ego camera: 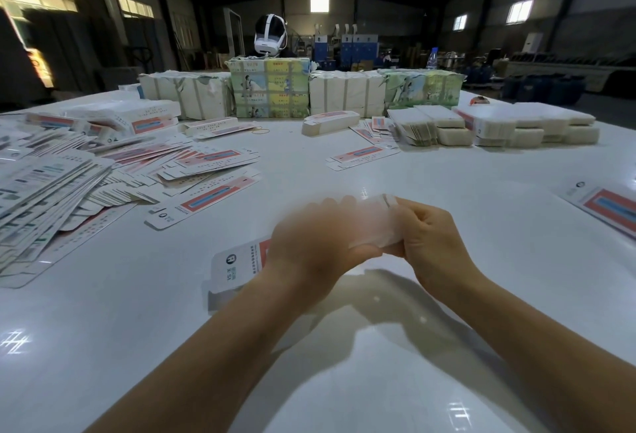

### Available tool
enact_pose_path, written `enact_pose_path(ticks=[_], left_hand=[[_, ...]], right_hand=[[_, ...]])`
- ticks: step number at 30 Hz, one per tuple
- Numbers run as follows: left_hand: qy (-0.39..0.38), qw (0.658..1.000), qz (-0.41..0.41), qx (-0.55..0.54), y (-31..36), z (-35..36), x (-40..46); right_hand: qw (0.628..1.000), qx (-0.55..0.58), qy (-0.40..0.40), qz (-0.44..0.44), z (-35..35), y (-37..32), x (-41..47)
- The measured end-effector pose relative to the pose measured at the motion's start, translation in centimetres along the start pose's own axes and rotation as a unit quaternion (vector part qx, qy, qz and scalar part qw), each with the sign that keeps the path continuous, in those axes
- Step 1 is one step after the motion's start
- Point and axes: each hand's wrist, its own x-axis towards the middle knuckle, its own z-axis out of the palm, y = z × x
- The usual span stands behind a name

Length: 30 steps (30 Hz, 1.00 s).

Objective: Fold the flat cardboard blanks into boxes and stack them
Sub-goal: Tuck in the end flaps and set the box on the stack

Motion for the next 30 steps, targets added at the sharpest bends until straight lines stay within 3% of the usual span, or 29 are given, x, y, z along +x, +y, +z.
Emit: enact_pose_path(ticks=[10, 16, 22, 30], left_hand=[[0.012, 1.0, 0.018, 0.02, -0.2, -0.2, 0.0], [0.048, 0.995, 0.036, 0.083, 0.0, 0.5, 0.0], [0.056, 0.995, 0.013, 0.081, 0.8, 0.9, 0.0], [0.101, 0.992, 0.011, 0.074, 0.8, 1.4, 0.0]], right_hand=[[0.99, 0.092, -0.042, 0.094, 0.2, -0.7, 0.1], [0.961, 0.196, 0.008, 0.195, -0.2, 0.0, 0.8], [0.993, 0.07, 0.016, 0.089, 0.7, 0.2, 0.1], [0.995, -0.098, -0.005, -0.033, 1.1, 0.4, -1.0]])
